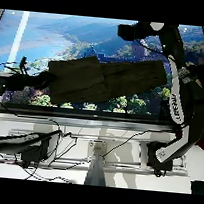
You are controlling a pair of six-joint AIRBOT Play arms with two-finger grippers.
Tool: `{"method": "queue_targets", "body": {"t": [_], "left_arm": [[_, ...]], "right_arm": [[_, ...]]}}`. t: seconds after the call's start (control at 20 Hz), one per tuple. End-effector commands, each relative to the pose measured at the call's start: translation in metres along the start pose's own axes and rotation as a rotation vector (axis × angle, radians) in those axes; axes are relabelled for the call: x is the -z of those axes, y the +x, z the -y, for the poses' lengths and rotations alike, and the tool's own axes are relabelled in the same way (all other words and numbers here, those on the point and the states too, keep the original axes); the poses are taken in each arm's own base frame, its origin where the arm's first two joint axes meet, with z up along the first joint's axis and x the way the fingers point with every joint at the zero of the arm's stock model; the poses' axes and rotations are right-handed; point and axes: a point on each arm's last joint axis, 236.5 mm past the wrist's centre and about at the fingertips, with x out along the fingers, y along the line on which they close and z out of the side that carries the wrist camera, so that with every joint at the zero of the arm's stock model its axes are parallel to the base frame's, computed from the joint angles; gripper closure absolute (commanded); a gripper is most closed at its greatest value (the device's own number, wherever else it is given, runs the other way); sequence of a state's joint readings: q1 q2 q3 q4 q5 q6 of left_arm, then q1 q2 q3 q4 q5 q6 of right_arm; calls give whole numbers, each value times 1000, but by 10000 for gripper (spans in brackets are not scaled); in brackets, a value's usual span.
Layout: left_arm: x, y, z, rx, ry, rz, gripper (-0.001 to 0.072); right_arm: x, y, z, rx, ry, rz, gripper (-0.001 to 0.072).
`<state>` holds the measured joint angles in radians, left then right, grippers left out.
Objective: Fold the clothes and pants, and hang the long-sleeved shirts on hangers.
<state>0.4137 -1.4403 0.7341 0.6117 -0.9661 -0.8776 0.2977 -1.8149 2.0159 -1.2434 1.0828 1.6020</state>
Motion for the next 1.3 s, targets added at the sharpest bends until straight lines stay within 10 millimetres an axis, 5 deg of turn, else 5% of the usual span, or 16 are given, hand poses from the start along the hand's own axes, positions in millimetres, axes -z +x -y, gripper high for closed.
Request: {"method": "queue_targets", "body": {"t": [0.0,0.1,0.15,0.4,0.6,0.75,0.85,0.9,1.0,1.1,1.25], "left_arm": [[13,15,24,48,100,-74,188],[8,7,45,102,145,-100,582],[0,-1,57,130,175,-104,690],[-41,-71,125,258,368,-107,692],[-84,-127,162,238,390,40,692],[-88,-148,191,303,403,104,691],[-86,-151,200,325,412,111,691],[-86,-152,205,345,410,116,691],[-81,-146,215,363,425,98,691],[-70,-131,233,377,462,64,692],[-56,-90,287,396,548,81,692]], "right_arm": [[3,10,0,-2,3,-4,682],[22,24,-2,-2,5,-46,682],[34,33,-4,-3,4,-79,682],[134,104,-48,-53,-24,-301,682],[227,146,-148,-212,-25,-462,682],[249,163,-219,-289,-84,-370,682],[250,158,-240,-313,-123,-350,682],[244,154,-238,-299,-160,-347,682],[221,141,-203,-209,-245,-351,682],[182,120,-143,-86,-272,-338,682],[114,70,-37,91,-206,-281,682]]}}
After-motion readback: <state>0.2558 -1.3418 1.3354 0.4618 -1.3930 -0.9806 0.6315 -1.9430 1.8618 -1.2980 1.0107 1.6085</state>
